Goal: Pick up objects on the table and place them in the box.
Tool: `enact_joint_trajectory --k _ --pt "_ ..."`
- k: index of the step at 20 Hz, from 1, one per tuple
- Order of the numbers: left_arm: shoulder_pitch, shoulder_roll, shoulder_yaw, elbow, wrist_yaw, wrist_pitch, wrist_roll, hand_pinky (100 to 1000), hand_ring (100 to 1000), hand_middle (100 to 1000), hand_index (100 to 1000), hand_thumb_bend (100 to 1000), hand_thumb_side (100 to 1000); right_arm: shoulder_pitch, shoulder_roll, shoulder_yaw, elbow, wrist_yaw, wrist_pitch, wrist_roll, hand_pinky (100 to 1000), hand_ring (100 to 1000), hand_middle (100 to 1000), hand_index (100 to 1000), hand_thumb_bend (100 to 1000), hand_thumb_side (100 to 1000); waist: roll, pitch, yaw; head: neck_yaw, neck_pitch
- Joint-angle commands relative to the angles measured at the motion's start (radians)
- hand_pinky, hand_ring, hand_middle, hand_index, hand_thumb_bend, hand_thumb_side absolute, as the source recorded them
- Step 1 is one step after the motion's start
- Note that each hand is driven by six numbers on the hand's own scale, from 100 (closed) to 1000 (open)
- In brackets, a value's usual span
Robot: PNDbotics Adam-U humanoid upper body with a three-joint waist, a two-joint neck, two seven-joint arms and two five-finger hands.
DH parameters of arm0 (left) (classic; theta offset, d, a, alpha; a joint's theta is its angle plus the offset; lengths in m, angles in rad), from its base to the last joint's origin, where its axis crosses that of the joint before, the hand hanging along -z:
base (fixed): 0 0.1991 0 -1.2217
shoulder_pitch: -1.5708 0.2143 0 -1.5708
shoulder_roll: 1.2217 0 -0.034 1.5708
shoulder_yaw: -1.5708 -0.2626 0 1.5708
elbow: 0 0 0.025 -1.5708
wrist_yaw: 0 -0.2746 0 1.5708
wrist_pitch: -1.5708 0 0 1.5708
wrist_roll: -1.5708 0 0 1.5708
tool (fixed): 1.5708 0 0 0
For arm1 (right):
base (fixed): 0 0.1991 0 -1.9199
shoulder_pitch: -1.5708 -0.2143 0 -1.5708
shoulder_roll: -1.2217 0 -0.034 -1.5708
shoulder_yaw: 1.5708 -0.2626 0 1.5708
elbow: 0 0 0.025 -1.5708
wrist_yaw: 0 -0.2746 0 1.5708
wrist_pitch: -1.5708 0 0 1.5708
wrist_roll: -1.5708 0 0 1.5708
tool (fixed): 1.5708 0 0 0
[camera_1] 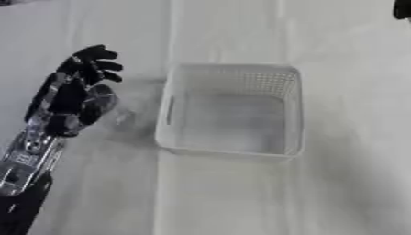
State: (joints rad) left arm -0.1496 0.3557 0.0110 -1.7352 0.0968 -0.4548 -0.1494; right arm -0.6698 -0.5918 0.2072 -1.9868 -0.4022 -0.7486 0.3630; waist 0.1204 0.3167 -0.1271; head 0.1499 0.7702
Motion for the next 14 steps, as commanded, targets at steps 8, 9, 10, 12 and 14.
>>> enact_joint_trajectory --k 8,9,10,12,14 --pt "-0.007 -0.008 -0.015 -0.013 -0.02 0.008 -0.009 632 740 761 903 582 562 -0.028 -0.021 -0.005 -0.013 -0.018 -0.09 0.106 289 432 720 511 100 956 -0.002 -0.012 -0.012 -0.004 0.0" --pt "-0.007 -0.008 -0.016 -0.012 -0.022 0.009 -0.009 632 740 761 903 585 555 -0.029 -0.021 -0.005 -0.013 -0.019 -0.091 0.107 289 432 719 510 100 956 -0.002 -0.011 -0.014 -0.004 0.0" --pt "-0.007 -0.008 -0.018 -0.011 -0.024 0.009 -0.01 632 739 761 903 580 566 -0.03 -0.021 -0.005 -0.013 -0.019 -0.091 0.107 289 432 719 509 100 956 -0.002 -0.011 -0.015 -0.004 0.0" --pt "-0.006 -0.008 -0.02 -0.01 -0.028 0.009 -0.012 632 739 762 903 580 568 -0.032 -0.021 -0.005 -0.013 -0.02 -0.092 0.108 289 432 719 508 100 957 -0.002 -0.01 -0.019 -0.004 0.0" --pt "-0.005 -0.005 -0.023 -0.009 -0.033 0.009 -0.014 632 739 762 903 578 571 -0.034 -0.021 -0.006 -0.013 -0.021 -0.093 0.108 290 433 718 506 100 957 -0.002 -0.009 -0.023 -0.003 0.0"
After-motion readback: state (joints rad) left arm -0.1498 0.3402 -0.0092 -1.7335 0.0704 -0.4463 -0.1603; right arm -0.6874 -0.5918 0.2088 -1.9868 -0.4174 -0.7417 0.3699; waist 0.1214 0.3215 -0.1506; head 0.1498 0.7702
